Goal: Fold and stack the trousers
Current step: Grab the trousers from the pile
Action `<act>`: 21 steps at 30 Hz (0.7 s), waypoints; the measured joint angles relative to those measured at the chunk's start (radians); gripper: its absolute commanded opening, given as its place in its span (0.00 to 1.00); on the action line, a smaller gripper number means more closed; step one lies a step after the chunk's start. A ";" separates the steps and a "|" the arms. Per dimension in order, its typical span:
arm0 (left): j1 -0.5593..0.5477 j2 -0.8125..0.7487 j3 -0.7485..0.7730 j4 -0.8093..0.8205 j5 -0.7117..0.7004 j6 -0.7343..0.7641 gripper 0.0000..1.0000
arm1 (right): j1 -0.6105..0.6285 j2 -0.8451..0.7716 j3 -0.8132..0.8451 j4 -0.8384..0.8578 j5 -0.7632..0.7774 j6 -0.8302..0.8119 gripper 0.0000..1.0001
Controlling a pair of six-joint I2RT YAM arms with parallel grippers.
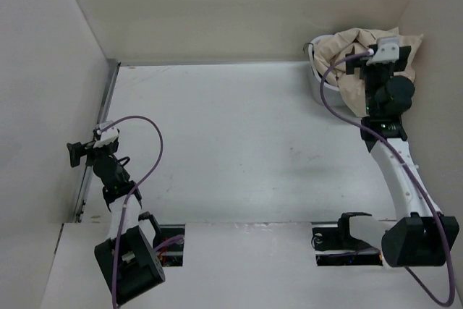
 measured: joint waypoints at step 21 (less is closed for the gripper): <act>0.021 0.018 0.046 -0.144 0.163 -0.018 0.83 | -0.123 0.831 0.847 -1.069 0.211 0.486 0.56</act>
